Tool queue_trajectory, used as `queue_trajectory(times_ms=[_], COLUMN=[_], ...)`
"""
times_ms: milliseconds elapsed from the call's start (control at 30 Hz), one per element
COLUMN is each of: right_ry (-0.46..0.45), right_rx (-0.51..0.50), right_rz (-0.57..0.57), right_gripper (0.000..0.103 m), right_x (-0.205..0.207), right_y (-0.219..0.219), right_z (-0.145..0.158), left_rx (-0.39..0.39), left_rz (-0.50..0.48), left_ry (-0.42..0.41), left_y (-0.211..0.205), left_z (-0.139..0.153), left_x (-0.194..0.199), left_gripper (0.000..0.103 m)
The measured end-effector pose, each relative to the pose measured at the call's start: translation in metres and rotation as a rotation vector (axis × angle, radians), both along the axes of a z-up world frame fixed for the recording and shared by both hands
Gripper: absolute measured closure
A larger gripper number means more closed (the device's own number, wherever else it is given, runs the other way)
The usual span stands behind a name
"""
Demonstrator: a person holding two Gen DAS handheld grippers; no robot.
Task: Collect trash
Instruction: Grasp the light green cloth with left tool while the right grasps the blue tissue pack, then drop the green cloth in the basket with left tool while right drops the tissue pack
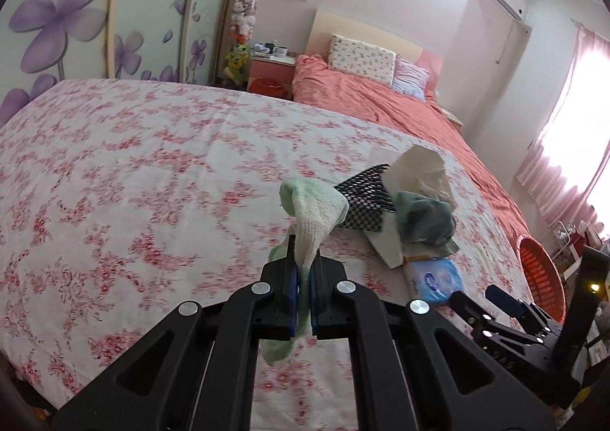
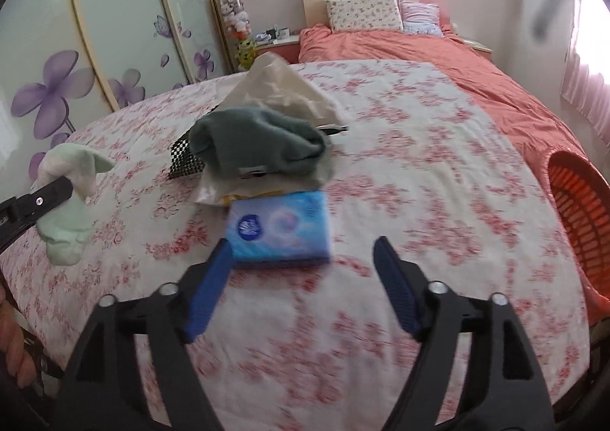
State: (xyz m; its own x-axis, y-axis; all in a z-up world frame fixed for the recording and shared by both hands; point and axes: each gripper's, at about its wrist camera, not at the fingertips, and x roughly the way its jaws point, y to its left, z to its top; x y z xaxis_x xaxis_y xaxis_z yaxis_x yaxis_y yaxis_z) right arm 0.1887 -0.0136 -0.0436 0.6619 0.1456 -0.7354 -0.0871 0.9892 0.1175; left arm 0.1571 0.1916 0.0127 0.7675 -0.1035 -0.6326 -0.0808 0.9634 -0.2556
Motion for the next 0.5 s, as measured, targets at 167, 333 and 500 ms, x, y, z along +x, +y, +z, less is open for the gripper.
queue_trajectory(times_ms=[167, 333, 500], right_ry=[0.028, 0.053, 0.039], right_rx=[-0.053, -0.108, -0.115], right_rz=[-0.002, -0.011, -0.009], right_gripper=[0.021, 0.023, 0.031], right_x=[0.013, 0.022, 0.018], right_y=[0.018, 0.026, 0.017], right_z=[-0.007, -0.017, -0.018], left_rx=[-0.012, -0.017, -0.017], left_rz=[0.007, -0.003, -0.021], left_ry=[0.007, 0.018, 0.025], left_y=[0.007, 0.006, -0.001], left_z=[-0.005, -0.008, -0.01], left_x=[-0.001, 0.001, 0.002], left_gripper=[0.099, 0.099, 0.099])
